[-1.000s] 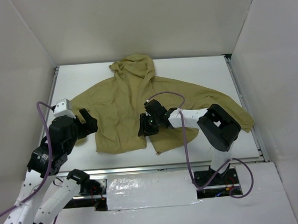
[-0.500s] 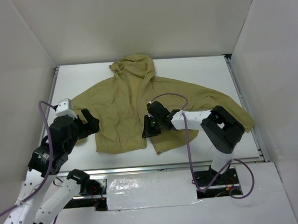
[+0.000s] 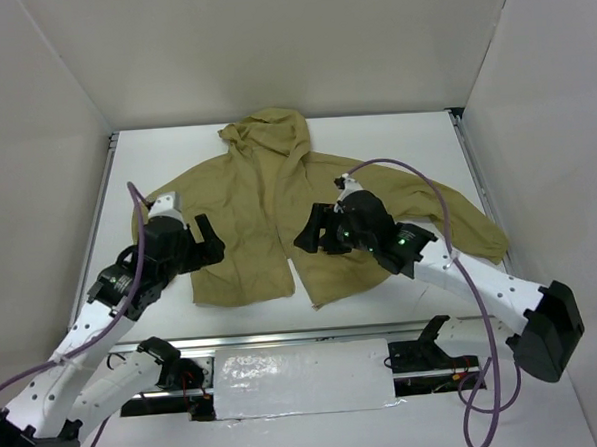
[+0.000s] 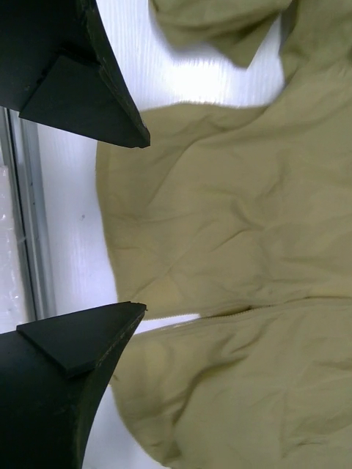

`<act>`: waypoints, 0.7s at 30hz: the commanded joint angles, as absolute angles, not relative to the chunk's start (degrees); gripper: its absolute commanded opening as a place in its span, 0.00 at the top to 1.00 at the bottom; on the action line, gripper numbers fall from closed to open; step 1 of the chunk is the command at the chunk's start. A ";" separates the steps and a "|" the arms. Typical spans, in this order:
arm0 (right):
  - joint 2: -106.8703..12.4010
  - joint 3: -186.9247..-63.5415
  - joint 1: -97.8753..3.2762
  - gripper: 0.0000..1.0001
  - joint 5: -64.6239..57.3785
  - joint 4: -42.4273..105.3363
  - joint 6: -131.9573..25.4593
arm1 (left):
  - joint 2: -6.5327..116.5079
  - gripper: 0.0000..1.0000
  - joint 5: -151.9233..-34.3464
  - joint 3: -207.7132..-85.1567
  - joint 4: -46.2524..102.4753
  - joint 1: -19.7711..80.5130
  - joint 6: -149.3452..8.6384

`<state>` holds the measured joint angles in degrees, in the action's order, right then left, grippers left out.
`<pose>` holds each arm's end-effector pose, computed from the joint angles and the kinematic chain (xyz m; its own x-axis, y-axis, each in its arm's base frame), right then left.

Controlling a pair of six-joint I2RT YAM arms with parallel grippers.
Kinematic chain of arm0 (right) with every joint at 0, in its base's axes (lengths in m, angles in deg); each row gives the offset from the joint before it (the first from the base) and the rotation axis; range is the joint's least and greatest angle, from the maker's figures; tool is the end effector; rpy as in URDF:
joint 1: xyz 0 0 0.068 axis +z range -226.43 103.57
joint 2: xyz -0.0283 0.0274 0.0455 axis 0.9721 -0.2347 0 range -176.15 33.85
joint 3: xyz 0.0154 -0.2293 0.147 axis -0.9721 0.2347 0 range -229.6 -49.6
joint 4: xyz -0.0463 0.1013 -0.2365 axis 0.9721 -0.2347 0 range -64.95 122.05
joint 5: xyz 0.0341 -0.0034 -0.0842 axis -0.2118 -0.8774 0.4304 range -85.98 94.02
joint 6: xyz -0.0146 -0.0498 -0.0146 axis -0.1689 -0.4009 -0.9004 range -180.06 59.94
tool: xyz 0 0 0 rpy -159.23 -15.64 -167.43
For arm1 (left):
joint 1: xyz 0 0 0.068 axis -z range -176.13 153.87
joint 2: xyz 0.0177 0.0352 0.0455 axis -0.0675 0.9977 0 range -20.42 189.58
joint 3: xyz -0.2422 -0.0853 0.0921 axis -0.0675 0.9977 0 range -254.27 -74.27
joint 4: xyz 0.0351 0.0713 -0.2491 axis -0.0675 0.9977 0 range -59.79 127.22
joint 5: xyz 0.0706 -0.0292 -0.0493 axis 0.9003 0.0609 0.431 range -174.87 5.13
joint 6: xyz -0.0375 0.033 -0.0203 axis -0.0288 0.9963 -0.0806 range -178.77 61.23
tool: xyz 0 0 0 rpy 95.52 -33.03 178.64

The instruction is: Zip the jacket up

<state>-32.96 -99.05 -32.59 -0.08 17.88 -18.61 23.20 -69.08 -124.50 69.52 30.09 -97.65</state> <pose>0.1865 0.1826 0.2831 -0.7691 0.1770 -0.6141 -0.3010 0.7474 0.5923 0.1447 -0.0604 0.3251 -0.5150 -0.4196 -0.7475 -0.1331 0.9006 -0.4138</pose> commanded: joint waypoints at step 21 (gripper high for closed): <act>-19.95 -99.43 -37.75 0.19 20.19 1.03 -19.63 | 47.34 0.01 -60.97 -122.60 57.55 48.43 -108.35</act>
